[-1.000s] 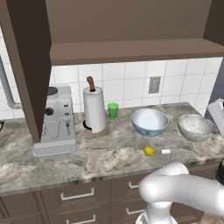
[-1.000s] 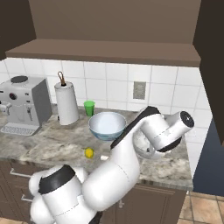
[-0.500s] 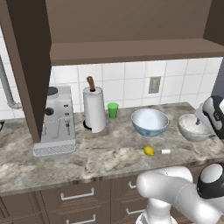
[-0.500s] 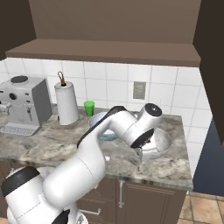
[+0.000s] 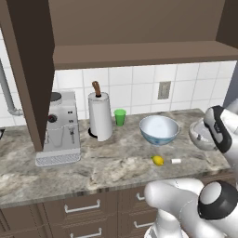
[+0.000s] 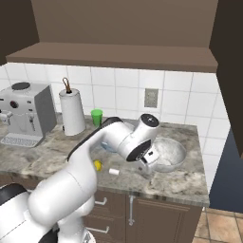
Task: Pick both bowls and place them on the counter. Then place the lemon in one bowl and place the marshmallow in the other bowl.
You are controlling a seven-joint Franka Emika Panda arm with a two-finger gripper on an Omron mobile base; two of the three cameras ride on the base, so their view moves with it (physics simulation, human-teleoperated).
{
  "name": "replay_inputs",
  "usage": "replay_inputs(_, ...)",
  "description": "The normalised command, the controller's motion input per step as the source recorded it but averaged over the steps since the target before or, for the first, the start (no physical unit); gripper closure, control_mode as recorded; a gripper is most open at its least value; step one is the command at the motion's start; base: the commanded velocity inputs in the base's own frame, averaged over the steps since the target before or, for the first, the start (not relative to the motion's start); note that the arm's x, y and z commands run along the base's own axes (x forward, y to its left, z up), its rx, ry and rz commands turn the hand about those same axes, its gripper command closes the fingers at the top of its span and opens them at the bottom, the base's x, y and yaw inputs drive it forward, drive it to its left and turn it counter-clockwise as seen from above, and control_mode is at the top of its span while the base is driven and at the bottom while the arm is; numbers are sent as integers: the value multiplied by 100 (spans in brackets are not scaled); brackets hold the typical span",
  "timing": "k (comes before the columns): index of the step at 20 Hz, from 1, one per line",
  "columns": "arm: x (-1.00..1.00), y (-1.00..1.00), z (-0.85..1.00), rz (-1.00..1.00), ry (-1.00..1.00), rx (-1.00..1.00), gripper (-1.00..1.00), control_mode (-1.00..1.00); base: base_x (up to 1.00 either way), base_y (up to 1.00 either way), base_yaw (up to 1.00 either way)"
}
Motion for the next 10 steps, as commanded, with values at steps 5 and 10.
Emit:
replay_inputs(5,3,35,-17,41,2,-9,-100,-100,0,0,0)
replay_inputs(10,3,15,-15,6,24,-1,-100,-100,0,0,0)
